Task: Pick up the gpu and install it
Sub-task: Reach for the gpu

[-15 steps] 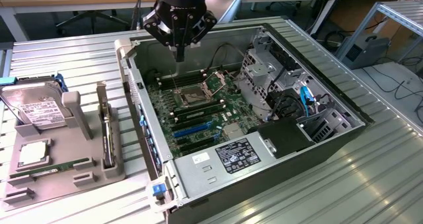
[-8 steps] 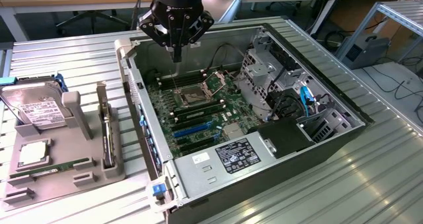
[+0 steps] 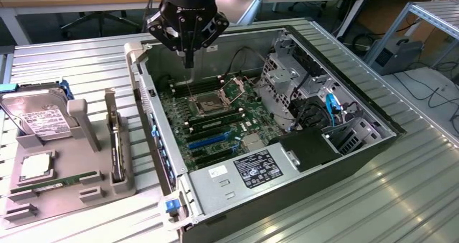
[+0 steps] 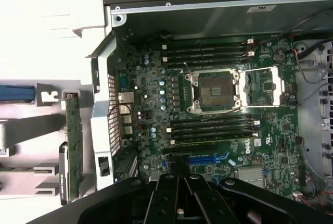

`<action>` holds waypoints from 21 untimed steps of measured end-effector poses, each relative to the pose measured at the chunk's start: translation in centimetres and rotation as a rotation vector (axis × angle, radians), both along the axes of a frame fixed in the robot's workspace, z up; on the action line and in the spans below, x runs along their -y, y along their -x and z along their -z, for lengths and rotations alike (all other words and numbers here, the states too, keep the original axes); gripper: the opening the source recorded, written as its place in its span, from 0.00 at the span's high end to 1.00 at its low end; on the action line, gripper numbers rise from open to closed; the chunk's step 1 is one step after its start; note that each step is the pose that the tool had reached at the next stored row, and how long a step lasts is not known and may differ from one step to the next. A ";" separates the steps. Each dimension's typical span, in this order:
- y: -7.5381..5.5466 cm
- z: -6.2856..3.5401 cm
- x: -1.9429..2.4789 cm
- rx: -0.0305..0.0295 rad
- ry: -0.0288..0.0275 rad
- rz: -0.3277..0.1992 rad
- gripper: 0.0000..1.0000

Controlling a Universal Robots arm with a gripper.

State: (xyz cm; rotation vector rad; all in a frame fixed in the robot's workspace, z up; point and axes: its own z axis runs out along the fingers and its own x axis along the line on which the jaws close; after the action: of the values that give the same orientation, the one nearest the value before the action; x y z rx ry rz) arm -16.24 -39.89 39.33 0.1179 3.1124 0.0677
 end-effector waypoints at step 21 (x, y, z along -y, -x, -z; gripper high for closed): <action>1.6 0.00 0.00 -0.0001 0.0001 0.000 0.89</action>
State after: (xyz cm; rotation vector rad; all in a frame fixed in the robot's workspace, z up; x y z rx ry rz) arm -17.83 -39.89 39.33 0.1180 3.1125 0.0676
